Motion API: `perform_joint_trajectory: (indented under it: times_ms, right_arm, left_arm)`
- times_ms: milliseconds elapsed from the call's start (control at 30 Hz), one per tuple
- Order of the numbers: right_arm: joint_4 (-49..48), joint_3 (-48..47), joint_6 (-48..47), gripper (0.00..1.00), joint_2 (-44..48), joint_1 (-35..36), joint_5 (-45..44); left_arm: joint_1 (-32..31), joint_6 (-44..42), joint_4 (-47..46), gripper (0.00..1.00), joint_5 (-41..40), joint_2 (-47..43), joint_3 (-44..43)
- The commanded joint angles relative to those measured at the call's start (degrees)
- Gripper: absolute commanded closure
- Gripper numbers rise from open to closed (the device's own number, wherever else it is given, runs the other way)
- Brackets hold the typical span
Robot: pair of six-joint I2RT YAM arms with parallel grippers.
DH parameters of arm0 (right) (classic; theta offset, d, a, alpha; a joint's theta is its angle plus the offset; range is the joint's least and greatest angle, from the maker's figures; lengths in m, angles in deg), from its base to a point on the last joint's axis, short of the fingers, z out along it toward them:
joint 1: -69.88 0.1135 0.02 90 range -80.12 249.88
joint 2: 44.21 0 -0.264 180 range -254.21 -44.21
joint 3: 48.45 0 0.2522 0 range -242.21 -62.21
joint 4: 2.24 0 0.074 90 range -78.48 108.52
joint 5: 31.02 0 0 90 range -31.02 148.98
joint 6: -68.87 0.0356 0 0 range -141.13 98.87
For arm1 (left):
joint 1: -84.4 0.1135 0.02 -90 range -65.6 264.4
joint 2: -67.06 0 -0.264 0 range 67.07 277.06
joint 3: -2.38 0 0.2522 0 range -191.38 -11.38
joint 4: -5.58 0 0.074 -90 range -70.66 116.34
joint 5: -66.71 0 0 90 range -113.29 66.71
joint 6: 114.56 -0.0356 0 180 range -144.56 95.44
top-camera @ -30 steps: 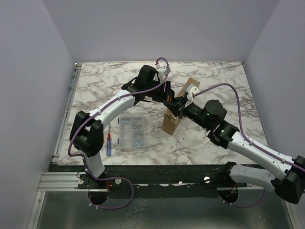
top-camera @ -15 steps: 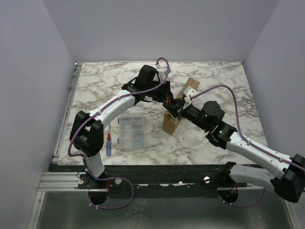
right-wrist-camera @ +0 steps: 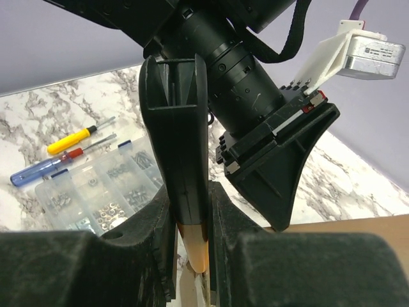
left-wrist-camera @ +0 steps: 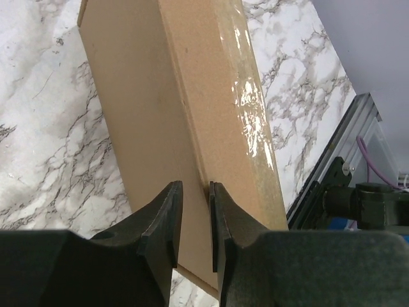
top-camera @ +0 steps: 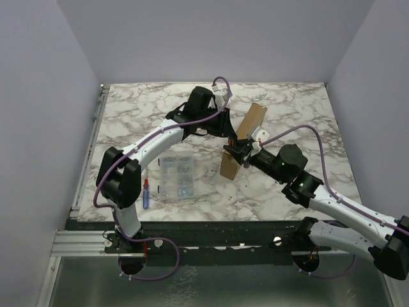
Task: Unpack the express box
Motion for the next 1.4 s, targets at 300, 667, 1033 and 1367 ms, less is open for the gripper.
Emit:
perform_joint_trajectory:
  times_ms: [300,667,1033,1367]
  right_arm:
    - [-15.9,12.7,-0.8,1.0,5.9,0.2,1.2]
    - [-21.9,16.8,-0.3,0.99,5.5,-0.6,3.3]
    - [-26.1,19.8,3.6,0.99,4.4,-5.7,9.0]
    - [-19.1,18.8,4.7,0.99,12.7,-6.9,10.8]
  left_arm:
    - [0.4,-7.9,9.7,0.74,-8.5,6.0,-2.3]
    - [0.4,-10.8,11.4,0.75,-9.8,6.7,-3.0]
    - [0.4,-11.5,12.1,0.79,-9.9,7.1,-3.4]
    - [0.2,-11.6,12.4,0.79,-9.2,7.4,-3.6]
